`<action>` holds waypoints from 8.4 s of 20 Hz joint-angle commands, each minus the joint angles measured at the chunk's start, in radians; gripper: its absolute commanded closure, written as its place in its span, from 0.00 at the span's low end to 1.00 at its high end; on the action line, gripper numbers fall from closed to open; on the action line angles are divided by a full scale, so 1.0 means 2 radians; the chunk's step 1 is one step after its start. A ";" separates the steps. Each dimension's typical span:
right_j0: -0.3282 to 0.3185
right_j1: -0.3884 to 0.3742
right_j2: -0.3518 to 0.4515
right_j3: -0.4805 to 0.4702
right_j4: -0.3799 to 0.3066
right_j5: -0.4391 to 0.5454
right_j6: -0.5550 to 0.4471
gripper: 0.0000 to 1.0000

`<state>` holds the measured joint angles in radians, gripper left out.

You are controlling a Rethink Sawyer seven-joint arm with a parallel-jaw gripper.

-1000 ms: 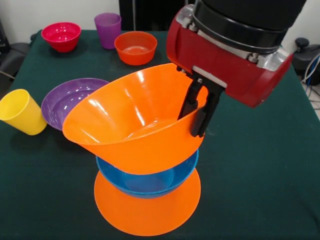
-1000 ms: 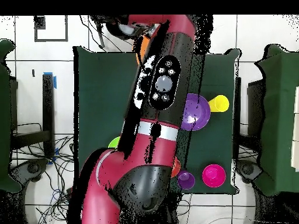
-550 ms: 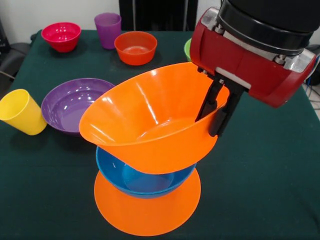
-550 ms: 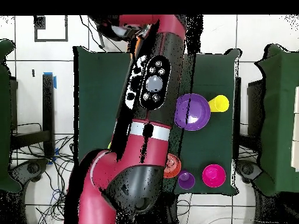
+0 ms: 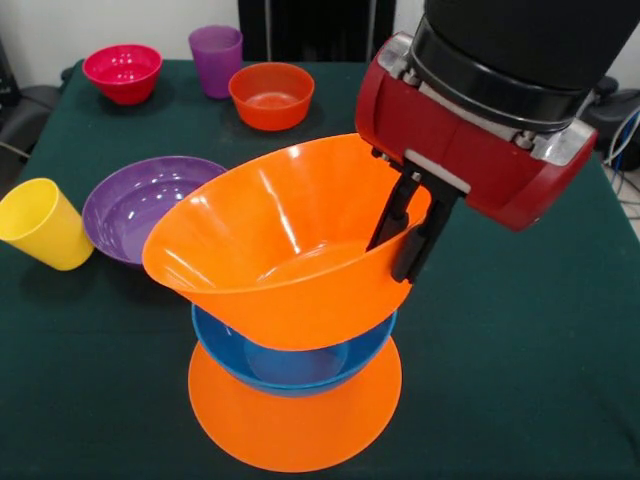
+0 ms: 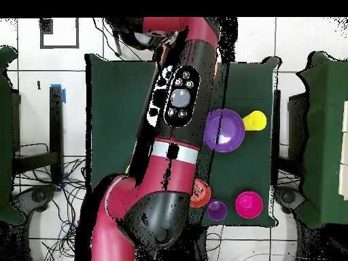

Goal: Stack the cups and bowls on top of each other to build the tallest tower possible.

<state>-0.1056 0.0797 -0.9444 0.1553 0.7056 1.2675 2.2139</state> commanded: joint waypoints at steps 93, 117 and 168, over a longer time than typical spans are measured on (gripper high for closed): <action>0.088 -0.069 0.084 0.218 -0.006 -0.076 0.076 0.00; 0.158 -0.221 0.160 0.524 -0.033 -0.201 0.017 0.00; -0.043 -0.373 0.423 0.817 -0.174 -0.468 -0.094 0.00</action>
<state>-0.1236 -0.6662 -0.3466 1.6325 0.4774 0.4266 2.2141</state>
